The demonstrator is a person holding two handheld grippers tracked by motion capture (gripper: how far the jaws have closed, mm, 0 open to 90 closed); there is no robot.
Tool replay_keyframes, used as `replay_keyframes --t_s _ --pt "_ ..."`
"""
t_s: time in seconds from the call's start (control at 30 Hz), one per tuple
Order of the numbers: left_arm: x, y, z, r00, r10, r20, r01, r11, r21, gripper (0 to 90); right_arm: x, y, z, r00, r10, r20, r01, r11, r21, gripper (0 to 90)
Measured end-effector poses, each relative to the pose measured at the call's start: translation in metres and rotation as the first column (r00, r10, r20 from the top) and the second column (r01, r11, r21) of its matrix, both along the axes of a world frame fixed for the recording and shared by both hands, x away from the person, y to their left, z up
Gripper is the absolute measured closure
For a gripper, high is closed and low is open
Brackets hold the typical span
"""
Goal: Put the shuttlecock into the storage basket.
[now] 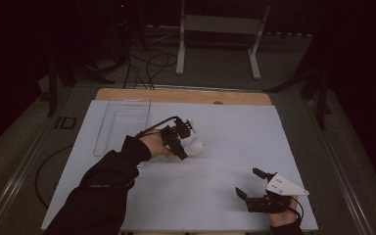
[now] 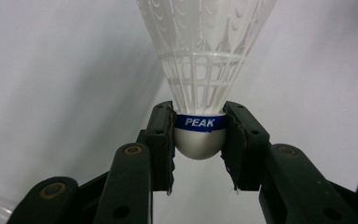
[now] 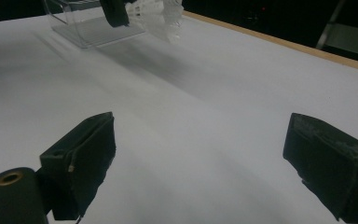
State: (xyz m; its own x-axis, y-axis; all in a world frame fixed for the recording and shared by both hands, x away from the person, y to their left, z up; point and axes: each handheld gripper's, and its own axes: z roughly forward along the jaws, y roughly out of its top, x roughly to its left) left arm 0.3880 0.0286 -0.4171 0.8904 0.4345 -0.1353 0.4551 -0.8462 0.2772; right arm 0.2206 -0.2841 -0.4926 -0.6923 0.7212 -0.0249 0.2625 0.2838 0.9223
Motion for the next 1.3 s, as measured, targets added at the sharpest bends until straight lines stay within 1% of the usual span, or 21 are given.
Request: replay_keyframes --t_s 0.13,0.23,0.27,0.3,0.33,0.43,0.47,0.6,0.73,1.03,1.07,1.1,1.13,1.17,1.2,1.23,1.27,1.3 --pt "-0.001 0.005 0.004 1.0000 -0.003 0.006 0.002 0.9999 0.012 65.9 0.001 0.000 0.000 1.0000 -0.001 -0.001 0.001 1.0000 0.001 9.2" --pt "-0.002 0.008 0.006 1.0000 -0.004 0.007 0.004 1.0000 0.007 65.9 0.001 0.000 0.000 1.0000 0.000 -0.002 0.000 1.0000 0.002 9.2" --pt "-0.002 0.011 0.008 1.0000 -0.001 -0.002 0.001 0.9999 -0.011 65.9 0.001 0.000 -0.001 1.0000 -0.001 -0.001 0.001 1.0000 -0.001 9.2" --pt "-0.002 0.011 0.008 1.0000 -0.001 -0.002 0.001 0.9999 -0.011 65.9 0.001 0.000 -0.001 1.0000 -0.001 -0.001 0.001 1.0000 -0.001 9.2" --pt "-0.002 0.014 0.008 1.0000 -0.001 -0.001 0.001 1.0000 0.000 65.9 0.001 0.000 -0.001 1.0000 0.001 -0.002 -0.001 1.0000 -0.001 9.2" --pt "-0.002 0.017 0.008 1.0000 0.005 -0.007 -0.005 1.0000 0.003 65.9 0.001 0.000 -0.001 1.0000 0.000 -0.004 0.000 1.0000 -0.002 9.2" --pt "-0.002 0.019 0.009 1.0000 0.007 -0.004 -0.007 0.9999 0.010 65.9 0.001 0.000 -0.001 1.0000 0.001 -0.004 -0.001 1.0000 -0.003 9.2" --pt "-0.001 0.026 0.015 0.9999 0.016 -0.004 -0.016 0.9999 0.003 65.9 0.001 0.000 -0.001 0.9999 0.003 -0.011 -0.003 1.0000 -0.001 9.2" --pt "-0.001 0.031 0.019 0.9998 0.018 -0.002 -0.018 0.9997 0.016 65.9 0.001 0.000 -0.001 1.0000 0.003 -0.006 -0.003 1.0000 -0.002 9.2" --pt "0.000 0.043 0.024 0.9995 0.030 0.010 -0.030 0.9992 0.027 65.9 0.001 0.000 -0.001 1.0000 0.003 -0.003 -0.003 1.0000 -0.004 9.2" --pt "0.000 0.047 0.026 0.9994 0.033 0.012 -0.033 0.9991 0.028 65.9 0.001 0.000 -0.001 1.0000 0.002 -0.004 -0.002 1.0000 -0.006 9.2" --pt "0.000 0.047 0.026 0.9994 0.033 0.012 -0.033 0.9991 0.028 65.9 0.001 0.000 -0.001 1.0000 0.002 -0.004 -0.002 1.0000 -0.006 9.2" --pt "0.001 0.051 0.029 0.9989 0.044 0.017 -0.044 0.9987 0.026 65.9 0.001 0.000 -0.001 1.0000 0.003 -0.004 -0.003 1.0000 -0.007 9.2" --pt "0.001 0.051 0.029 0.9989 0.044 0.017 -0.044 0.9987 0.026 65.9 0.001 0.000 -0.001 1.0000 0.004 -0.004 -0.004 1.0000 -0.008 9.2" --pt "0.000 0.055 0.032 0.9984 0.052 0.020 -0.053 0.9984 0.018 65.9 0.001 0.000 -0.001 1.0000 0.004 -0.002 -0.004 1.0000 -0.006 9.2" --pt "0.000 0.055 0.032 0.9984 0.052 0.020 -0.053 0.9984 0.018 65.8 0.001 0.000 -0.001 1.0000 0.004 -0.002 -0.004 1.0000 -0.006 9.2" --pt "0.000 0.059 0.033 0.9985 0.051 0.022 -0.051 0.9984 0.026 65.9 0.001 0.000 -0.001 1.0000 0.006 -0.002 -0.006 1.0000 -0.004 9.2" --pt "0.000 0.062 0.034 0.9981 0.059 0.020 -0.059 0.9980 0.024 65.9 0.001 0.000 -0.001 1.0000 0.005 -0.002 -0.005 1.0000 -0.004 9.2"
